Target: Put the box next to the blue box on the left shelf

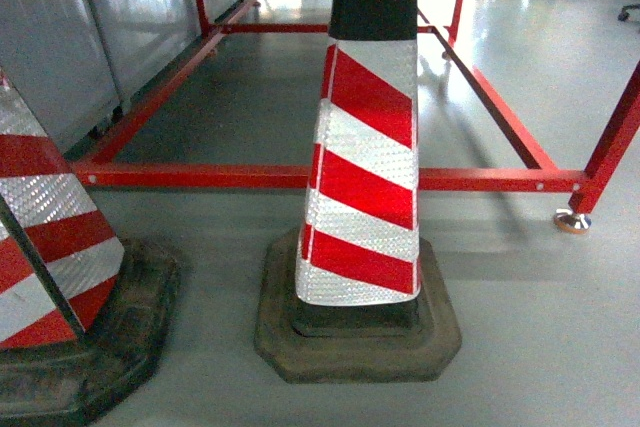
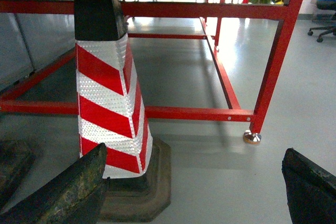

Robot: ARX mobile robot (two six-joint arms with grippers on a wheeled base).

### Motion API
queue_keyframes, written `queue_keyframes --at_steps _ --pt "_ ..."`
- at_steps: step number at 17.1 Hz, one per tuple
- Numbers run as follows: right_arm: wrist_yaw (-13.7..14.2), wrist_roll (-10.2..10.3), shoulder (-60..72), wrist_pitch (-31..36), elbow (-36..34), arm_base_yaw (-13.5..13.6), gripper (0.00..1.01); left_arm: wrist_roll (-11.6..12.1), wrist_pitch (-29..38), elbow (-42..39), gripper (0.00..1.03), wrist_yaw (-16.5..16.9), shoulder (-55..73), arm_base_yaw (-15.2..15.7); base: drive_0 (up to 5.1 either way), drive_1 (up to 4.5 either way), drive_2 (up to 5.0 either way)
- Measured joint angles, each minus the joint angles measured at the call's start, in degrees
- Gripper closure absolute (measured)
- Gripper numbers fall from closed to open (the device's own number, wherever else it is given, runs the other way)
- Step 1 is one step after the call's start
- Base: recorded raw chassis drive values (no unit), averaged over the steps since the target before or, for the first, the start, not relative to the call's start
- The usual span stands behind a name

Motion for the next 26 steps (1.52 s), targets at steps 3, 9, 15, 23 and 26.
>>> queue_keyframes --at_steps 3,9,15,23,26 --pt "0.0 0.0 0.0 0.0 0.0 0.0 0.03 0.0 -0.02 0.0 0.05 0.0 0.0 0.0 0.0 0.0 0.0" --pt "0.0 0.0 0.0 0.0 0.0 0.0 0.03 0.0 0.0 0.0 0.05 0.0 0.0 0.0 0.0 0.0 0.0" --pt "0.0 0.0 0.0 0.0 0.0 0.0 0.03 0.0 0.0 0.0 0.05 0.0 0.0 0.0 0.0 0.0 0.0" --pt "0.0 0.0 0.0 -0.15 0.0 0.0 0.03 0.0 -0.2 0.0 0.05 0.0 0.0 0.0 0.0 0.0 0.0" --pt "0.02 0.0 0.0 -0.02 0.0 0.0 0.03 0.09 -0.09 0.0 0.05 0.09 0.0 0.0 0.0 0.0 0.0"
